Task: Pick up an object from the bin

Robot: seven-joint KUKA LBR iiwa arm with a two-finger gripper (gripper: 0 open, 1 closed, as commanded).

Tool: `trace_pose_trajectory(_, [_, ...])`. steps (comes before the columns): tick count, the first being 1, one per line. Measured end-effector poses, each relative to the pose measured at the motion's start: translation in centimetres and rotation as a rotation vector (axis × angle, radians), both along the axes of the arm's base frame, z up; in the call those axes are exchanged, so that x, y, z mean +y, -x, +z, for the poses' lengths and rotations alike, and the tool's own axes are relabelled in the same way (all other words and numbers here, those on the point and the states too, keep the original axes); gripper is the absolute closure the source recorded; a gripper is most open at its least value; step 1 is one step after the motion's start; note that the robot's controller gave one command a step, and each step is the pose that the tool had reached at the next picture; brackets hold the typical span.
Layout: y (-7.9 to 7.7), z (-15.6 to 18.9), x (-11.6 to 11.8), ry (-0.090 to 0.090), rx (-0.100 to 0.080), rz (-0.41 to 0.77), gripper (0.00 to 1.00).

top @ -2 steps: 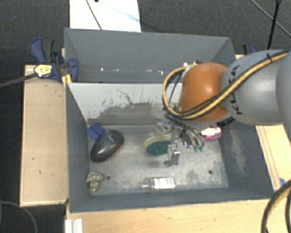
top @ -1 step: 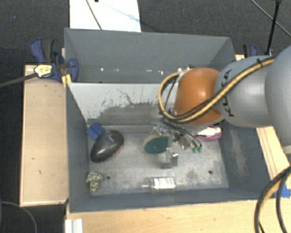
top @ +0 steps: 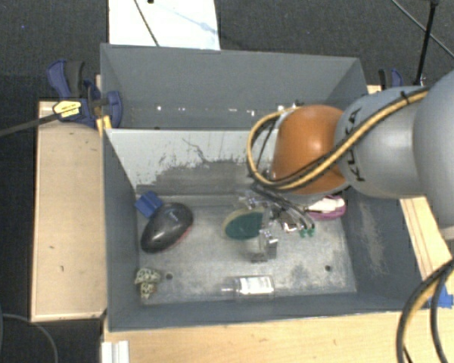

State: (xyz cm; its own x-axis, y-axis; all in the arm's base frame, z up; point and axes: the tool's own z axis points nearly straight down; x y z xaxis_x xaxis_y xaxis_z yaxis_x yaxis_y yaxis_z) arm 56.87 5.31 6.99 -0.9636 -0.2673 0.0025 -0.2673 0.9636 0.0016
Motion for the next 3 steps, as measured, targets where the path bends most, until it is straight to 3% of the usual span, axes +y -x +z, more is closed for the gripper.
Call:
trace_pose_trajectory(1, [0.0,0.0,0.0,0.000,0.001,-0.002,1.00])
trace_pose_trajectory(2, [0.0,0.1,0.0,0.000,-0.001,-0.006,1.00])
trace_pose_trajectory(3, [-0.3,13.4,0.0,0.000,-0.014,-0.013,1.00])
